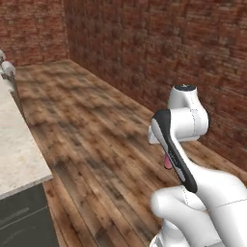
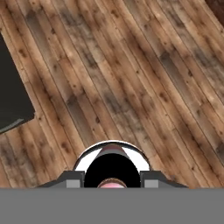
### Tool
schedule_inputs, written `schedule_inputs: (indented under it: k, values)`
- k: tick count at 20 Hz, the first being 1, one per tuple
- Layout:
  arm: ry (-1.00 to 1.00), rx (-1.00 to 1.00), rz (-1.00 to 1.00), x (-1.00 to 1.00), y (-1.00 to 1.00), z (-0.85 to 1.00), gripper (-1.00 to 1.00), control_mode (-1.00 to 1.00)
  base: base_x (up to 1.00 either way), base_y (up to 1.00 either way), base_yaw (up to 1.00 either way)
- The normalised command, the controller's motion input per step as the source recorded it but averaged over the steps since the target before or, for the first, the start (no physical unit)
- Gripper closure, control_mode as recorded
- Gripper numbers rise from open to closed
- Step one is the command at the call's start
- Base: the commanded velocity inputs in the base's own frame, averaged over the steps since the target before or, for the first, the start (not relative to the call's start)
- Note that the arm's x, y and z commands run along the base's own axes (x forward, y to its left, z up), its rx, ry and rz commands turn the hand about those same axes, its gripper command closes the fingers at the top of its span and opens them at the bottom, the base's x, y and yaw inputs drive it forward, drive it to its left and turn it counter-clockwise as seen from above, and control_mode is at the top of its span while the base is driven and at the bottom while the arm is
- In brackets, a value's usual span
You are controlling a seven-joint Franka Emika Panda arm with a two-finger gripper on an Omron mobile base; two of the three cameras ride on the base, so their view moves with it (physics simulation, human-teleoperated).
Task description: Move the drinks to the dining counter.
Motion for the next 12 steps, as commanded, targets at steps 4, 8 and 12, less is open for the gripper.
schedule_inputs:
  k: [4, 8, 12]
  values:
    - [0.00, 0.00, 0.00, 0.00, 0.00, 0.00, 1.00, 1.00, 0.98, -0.91, 0.41]
    - [0.00, 0.00, 0.00, 0.00, 0.00, 0.00, 1.00, 1.00, 0.95, -1.00, 0.33]
    - [0.00, 0.00, 0.00, 0.00, 0.00, 0.00, 1.00, 1.00, 1.00, -1.00, 0.37]
